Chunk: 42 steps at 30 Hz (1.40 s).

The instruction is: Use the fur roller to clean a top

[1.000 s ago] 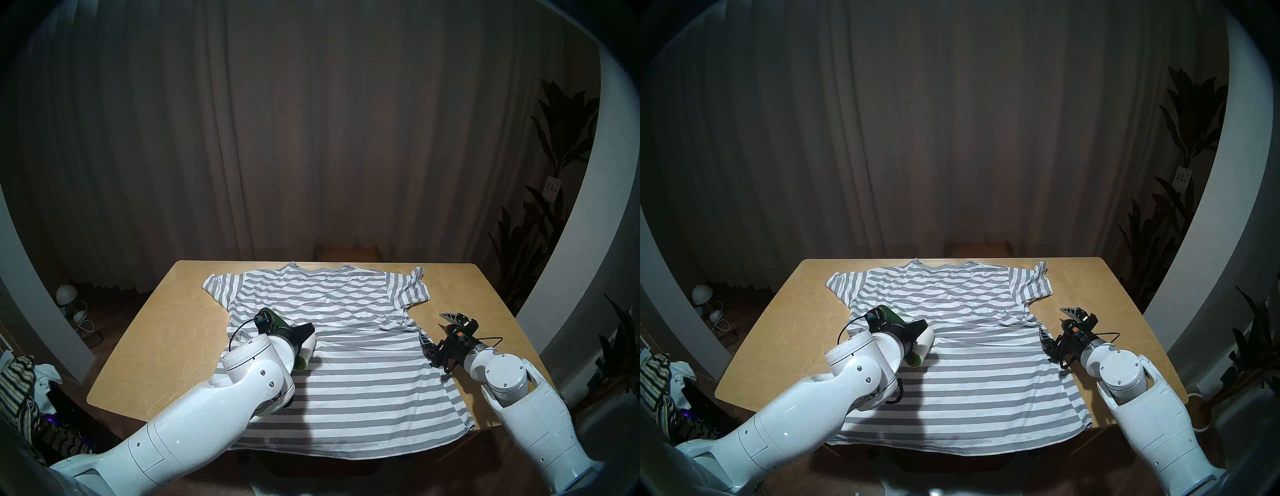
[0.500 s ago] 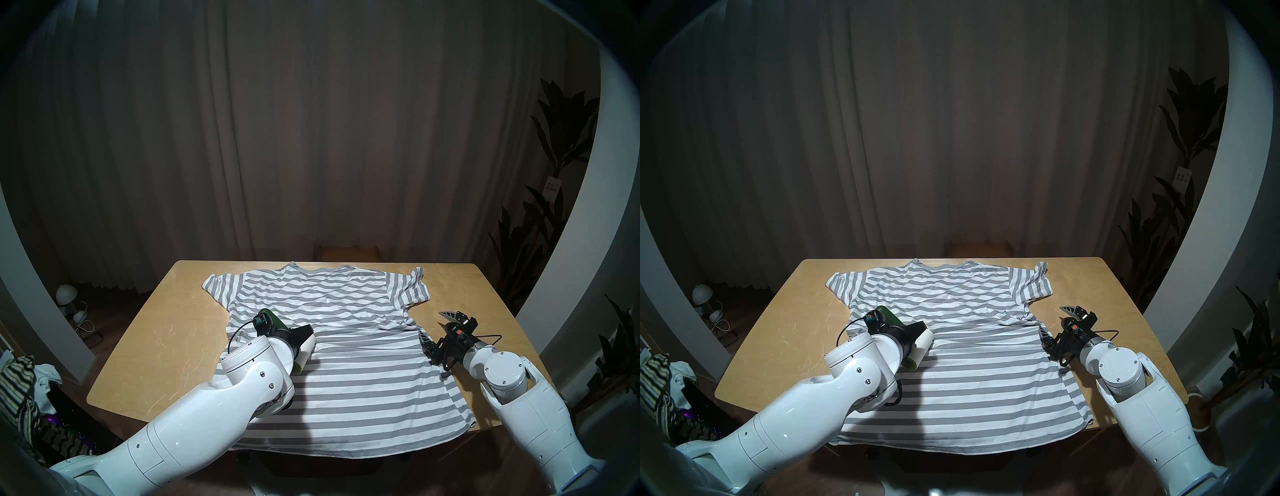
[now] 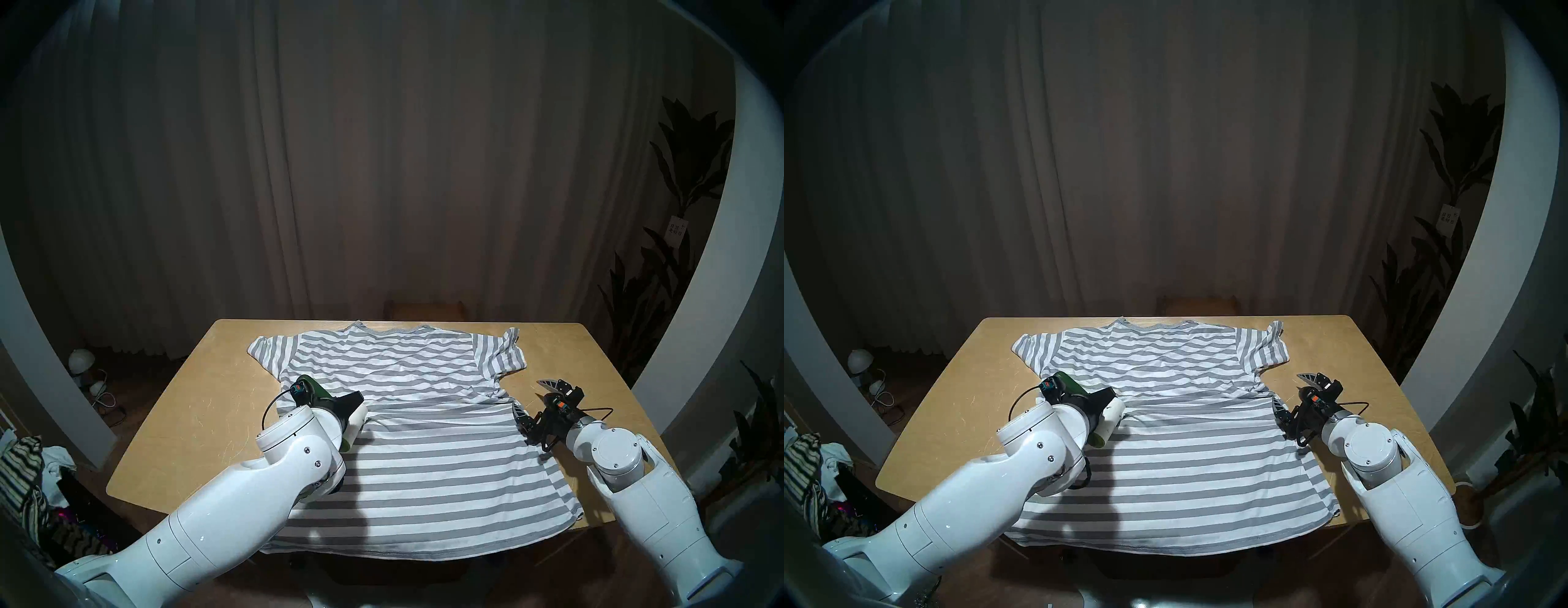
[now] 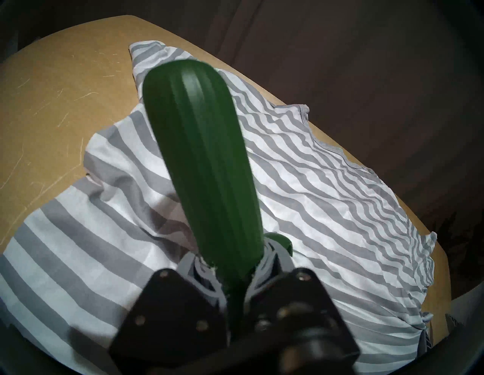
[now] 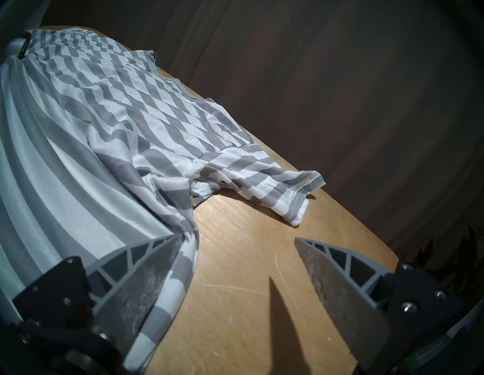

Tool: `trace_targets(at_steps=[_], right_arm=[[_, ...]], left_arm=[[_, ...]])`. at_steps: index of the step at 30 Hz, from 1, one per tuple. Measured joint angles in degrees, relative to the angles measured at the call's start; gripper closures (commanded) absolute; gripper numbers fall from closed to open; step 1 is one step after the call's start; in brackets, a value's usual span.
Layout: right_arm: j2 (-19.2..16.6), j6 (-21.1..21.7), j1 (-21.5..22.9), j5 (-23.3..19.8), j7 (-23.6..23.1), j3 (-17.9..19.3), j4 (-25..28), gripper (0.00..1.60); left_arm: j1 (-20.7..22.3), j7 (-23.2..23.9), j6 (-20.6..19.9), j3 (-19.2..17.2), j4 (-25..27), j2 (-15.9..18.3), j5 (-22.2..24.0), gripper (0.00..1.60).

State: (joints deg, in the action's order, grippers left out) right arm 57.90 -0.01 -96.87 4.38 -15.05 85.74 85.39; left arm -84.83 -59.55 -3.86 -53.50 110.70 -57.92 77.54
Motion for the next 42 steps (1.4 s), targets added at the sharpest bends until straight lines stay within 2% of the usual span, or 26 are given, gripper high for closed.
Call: trace_targets(at_steps=[6, 15, 25, 34, 42], right_arm=[[0.0, 0.0, 0.3, 0.0, 0.0, -0.1, -0.2, 0.0], [-0.1, 0.0, 0.5, 0.0, 0.0, -0.3, -0.3, 0.0], [-0.1, 0.0, 0.7, 0.2, 0.3, -0.8, -0.4, 0.0], [-0.1, 0.2, 0.7, 0.4, 0.8, -1.2, -0.1, 0.0], [0.2, 1.0, 0.2, 0.3, 1.3, -1.4, 0.8, 0.0]], left_arm=[[-1.1, -1.1, 1.3, -1.8, 1.0, 1.5, -0.2, 1.6], [-3.6, -3.7, 3.7, -6.7, 2.8, 5.2, -0.6, 1.6], [-7.3, -4.9, 9.9, -12.4, 6.0, 8.2, -1.7, 1.6], [-10.7, -2.9, 15.4, -16.4, 8.6, 10.4, -2.9, 1.6], [-14.6, 2.5, 20.8, -20.5, 9.9, 12.2, -2.9, 1.6]])
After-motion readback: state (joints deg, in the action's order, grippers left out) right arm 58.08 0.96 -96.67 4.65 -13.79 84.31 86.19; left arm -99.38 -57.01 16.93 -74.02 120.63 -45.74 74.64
